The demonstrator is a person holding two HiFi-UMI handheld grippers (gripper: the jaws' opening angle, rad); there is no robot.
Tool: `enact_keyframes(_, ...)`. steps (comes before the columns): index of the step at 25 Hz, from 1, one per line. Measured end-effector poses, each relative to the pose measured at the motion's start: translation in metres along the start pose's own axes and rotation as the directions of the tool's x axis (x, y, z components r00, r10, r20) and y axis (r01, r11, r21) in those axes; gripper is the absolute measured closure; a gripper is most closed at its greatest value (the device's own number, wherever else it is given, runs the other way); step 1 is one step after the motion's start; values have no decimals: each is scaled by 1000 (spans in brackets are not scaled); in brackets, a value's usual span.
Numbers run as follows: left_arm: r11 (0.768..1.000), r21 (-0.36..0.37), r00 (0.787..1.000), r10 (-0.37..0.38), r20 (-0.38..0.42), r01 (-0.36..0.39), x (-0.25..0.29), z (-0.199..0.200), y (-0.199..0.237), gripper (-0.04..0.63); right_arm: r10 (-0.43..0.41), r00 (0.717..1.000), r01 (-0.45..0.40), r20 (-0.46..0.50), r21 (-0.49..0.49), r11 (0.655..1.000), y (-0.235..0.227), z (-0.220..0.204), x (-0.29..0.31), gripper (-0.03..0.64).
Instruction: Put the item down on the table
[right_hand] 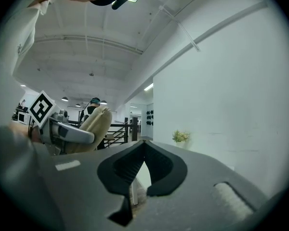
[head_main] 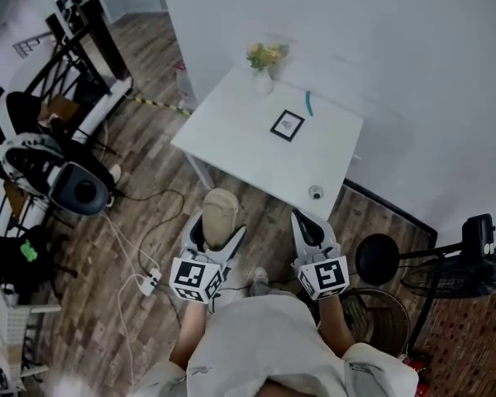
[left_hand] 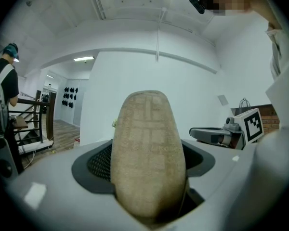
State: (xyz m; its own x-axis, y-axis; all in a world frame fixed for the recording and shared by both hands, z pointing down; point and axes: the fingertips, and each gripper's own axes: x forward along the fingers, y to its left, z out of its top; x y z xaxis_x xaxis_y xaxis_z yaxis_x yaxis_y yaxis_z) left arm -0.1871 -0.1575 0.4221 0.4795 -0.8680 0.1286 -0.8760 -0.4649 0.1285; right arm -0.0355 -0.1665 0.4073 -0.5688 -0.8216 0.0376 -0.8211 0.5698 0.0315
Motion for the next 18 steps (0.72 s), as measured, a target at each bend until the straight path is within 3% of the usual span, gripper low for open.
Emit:
enact_keyframes(12, 1000, -20, 1000, 9, -15, -9, 55, -1, 13, 179, 35, 999, -35, 0, 14, 999, -38, -7, 45, 614)
enact_keyframes(18, 1000, -17, 1000, -16, -8, 16, 80, 6, 16, 179, 12, 1000, -12, 0, 11, 1000, -57, -5, 58, 614)
